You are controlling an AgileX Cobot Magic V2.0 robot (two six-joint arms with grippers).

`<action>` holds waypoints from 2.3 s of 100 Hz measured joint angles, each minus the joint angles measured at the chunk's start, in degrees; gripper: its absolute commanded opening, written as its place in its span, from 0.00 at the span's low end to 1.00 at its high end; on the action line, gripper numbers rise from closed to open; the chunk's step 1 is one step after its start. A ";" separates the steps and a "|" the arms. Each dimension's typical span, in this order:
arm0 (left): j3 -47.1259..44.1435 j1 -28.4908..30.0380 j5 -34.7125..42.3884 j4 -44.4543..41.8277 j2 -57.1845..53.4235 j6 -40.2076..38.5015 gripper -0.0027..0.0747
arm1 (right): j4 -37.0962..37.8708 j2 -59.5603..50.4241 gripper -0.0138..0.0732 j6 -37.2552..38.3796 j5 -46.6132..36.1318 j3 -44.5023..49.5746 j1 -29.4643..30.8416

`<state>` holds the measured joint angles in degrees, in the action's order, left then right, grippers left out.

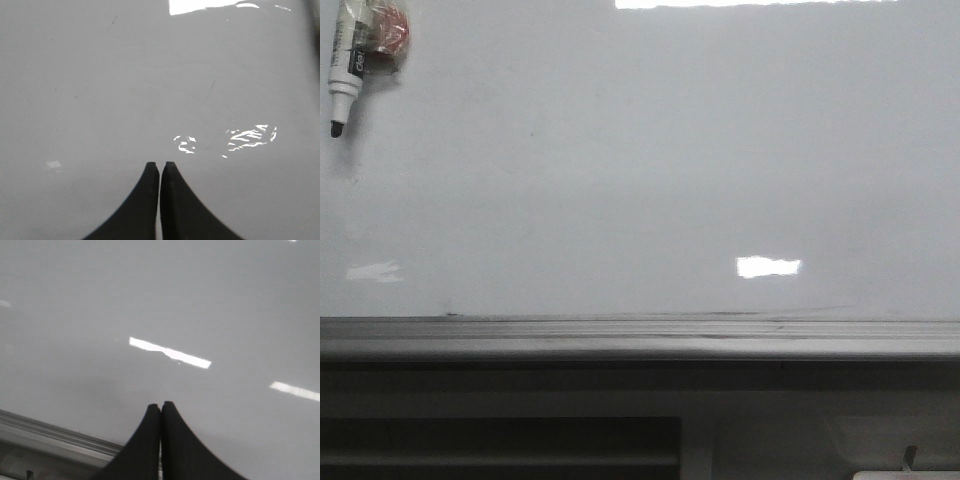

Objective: Write number 2 on whiteboard

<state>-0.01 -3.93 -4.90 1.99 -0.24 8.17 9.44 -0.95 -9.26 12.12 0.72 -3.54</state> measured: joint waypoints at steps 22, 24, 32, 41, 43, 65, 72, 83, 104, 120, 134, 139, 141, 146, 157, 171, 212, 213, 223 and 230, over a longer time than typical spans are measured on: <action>0.00 0.00 0.00 0.00 0.00 0.00 0.01 | 0.00 0.00 0.08 0.00 0.00 0.00 0.00; 0.00 0.00 0.00 0.00 0.00 0.00 0.01 | 0.00 0.00 0.08 0.00 0.00 0.00 0.00; 0.00 0.00 0.00 0.00 0.00 0.00 0.01 | 0.00 0.00 0.08 0.00 0.00 0.00 0.00; 0.00 0.00 0.00 0.00 0.00 0.00 0.01 | 0.00 0.00 0.08 0.00 0.00 0.00 0.00; 0.00 0.00 0.00 0.00 0.00 0.00 0.01 | 0.00 0.00 0.08 0.00 0.00 0.00 0.00; 0.00 0.00 0.00 0.00 0.00 0.00 0.01 | 0.00 0.00 0.08 0.00 0.00 0.00 0.00; 0.01 0.00 0.00 0.00 0.00 0.00 0.01 | 0.00 0.00 0.08 0.00 0.00 0.00 0.00; 0.00 0.00 0.00 0.00 0.00 0.00 0.01 | 0.00 0.00 0.08 0.00 0.00 0.00 0.00; 0.00 0.00 0.00 0.00 0.00 0.00 0.01 | 0.00 0.00 0.08 0.00 -1.26 0.00 0.00; 0.00 0.00 0.00 0.49 0.00 0.00 0.01 | 0.00 0.00 0.08 0.00 -1.90 0.00 0.00; 0.00 0.00 0.00 5.26 0.00 0.00 0.01 | -5.62 0.00 0.08 0.00 -4.57 0.00 0.00; 0.00 0.00 0.00 7.52 0.00 0.00 0.01 | -9.09 0.00 0.08 0.00 -5.84 0.00 0.00; 0.00 0.00 0.00 8.60 0.00 -0.08 0.01 | -10.68 0.00 0.08 0.00 -6.15 0.00 0.00; 0.00 0.00 0.00 11.26 0.00 -0.08 0.01 | -14.64 0.00 0.08 0.00 -7.31 0.00 0.00; 0.00 0.00 0.20 18.40 0.00 -0.08 0.01 | -23.71 0.00 0.08 0.00 -9.40 0.00 0.00; 0.00 0.00 1.49 30.04 0.00 -0.08 0.01 | -35.60 0.00 0.08 0.00 -11.32 0.00 0.00; 7.93 0.00 -0.47 42.47 0.78 -0.35 0.01 | -43.36 2.32 0.11 0.15 -5.44 -5.08 0.00; 8.78 0.00 -1.17 41.76 1.24 -0.35 0.01 | -42.92 2.62 0.11 0.15 -5.11 -5.44 0.00; 15.35 0.00 -7.75 35.78 6.68 -0.35 0.01 | -39.86 9.14 0.11 0.15 0.86 -11.14 0.00; 20.15 0.00 -13.11 31.95 12.01 -0.09 0.01 | -38.08 14.59 0.11 0.15 4.88 -15.38 0.00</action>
<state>20.13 -3.93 -18.00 33.94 11.77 8.08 -28.64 13.64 -9.11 17.00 -14.66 -3.54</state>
